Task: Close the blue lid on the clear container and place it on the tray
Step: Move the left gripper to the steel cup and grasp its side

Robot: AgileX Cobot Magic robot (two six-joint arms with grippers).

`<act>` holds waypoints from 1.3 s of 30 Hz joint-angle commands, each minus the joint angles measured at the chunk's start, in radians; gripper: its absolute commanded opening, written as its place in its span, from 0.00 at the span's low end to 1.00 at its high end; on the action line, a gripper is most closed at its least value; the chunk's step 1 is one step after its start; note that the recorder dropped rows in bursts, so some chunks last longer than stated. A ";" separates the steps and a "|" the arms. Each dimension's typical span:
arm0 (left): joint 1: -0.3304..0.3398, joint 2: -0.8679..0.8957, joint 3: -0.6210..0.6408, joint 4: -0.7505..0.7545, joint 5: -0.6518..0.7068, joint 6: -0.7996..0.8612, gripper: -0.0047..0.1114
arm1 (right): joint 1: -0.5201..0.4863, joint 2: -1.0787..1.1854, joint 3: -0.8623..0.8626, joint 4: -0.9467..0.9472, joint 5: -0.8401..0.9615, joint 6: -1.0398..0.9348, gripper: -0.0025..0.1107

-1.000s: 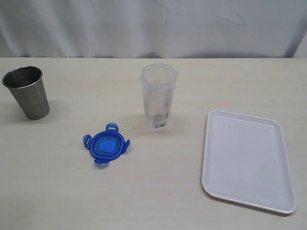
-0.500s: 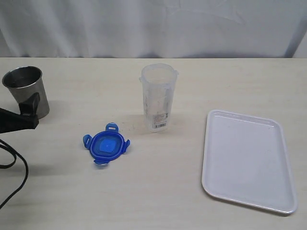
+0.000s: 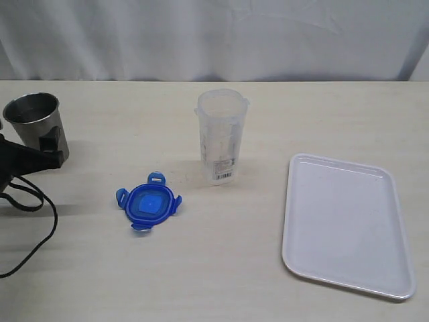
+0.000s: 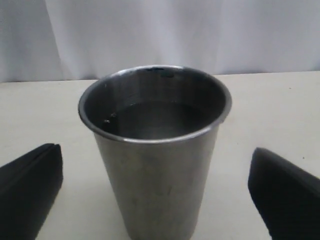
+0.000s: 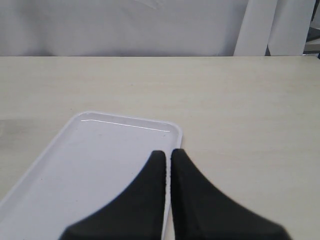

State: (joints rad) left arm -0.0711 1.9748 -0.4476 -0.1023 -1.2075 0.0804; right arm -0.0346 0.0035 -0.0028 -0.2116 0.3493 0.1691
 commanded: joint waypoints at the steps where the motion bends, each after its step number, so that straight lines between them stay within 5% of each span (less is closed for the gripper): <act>1: 0.003 0.060 -0.043 0.012 -0.014 0.005 0.94 | 0.002 -0.003 0.003 0.005 0.001 0.003 0.06; 19: 0.003 0.239 -0.198 -0.022 -0.014 0.005 0.94 | 0.002 -0.003 0.003 0.005 0.001 0.003 0.06; 39: 0.003 0.241 -0.245 -0.040 -0.014 0.002 0.94 | 0.002 -0.003 0.003 0.005 0.001 0.003 0.06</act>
State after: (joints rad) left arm -0.0711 2.2146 -0.6862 -0.1356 -1.2075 0.0823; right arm -0.0346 0.0035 -0.0028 -0.2116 0.3493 0.1691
